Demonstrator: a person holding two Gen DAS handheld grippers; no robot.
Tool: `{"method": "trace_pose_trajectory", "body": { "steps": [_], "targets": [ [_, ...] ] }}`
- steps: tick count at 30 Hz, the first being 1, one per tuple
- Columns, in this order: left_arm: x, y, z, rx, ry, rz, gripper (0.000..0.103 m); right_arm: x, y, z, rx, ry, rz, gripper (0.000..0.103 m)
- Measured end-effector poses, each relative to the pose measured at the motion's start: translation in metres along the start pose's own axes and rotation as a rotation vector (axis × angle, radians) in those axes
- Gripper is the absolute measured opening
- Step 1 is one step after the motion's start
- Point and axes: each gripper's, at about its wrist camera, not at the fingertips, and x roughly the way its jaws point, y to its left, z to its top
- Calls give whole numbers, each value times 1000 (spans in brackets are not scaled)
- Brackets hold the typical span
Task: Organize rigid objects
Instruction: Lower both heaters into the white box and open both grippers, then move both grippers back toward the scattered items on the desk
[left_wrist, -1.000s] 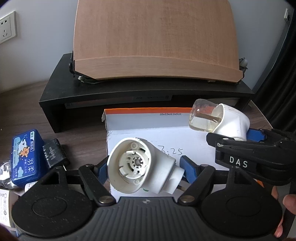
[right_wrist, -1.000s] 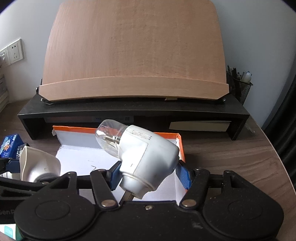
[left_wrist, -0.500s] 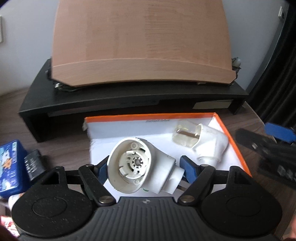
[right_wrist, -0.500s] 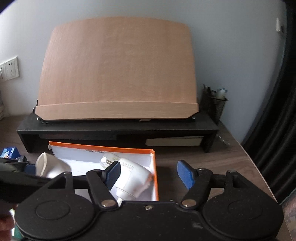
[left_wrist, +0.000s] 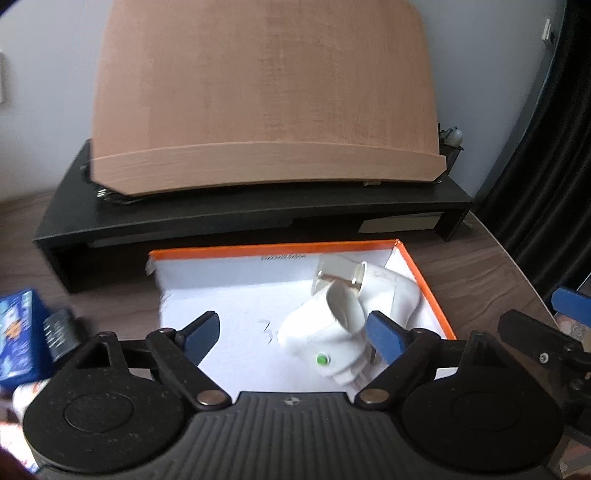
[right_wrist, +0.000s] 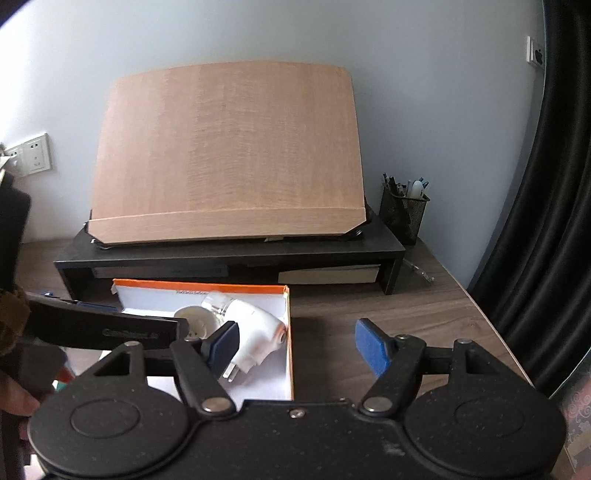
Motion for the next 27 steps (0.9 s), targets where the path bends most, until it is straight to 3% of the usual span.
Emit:
{"method": "trace_pose_trajectory", "body": {
  "steps": [19,27],
  "targets": [
    [-86,17,-57,-172,-33,210,93,-19,18,-24,-66,5,253,88],
    [-116,39,-79,-232,-54,234,93,-34,37,-31,-108,6,287,88]
  ]
}}
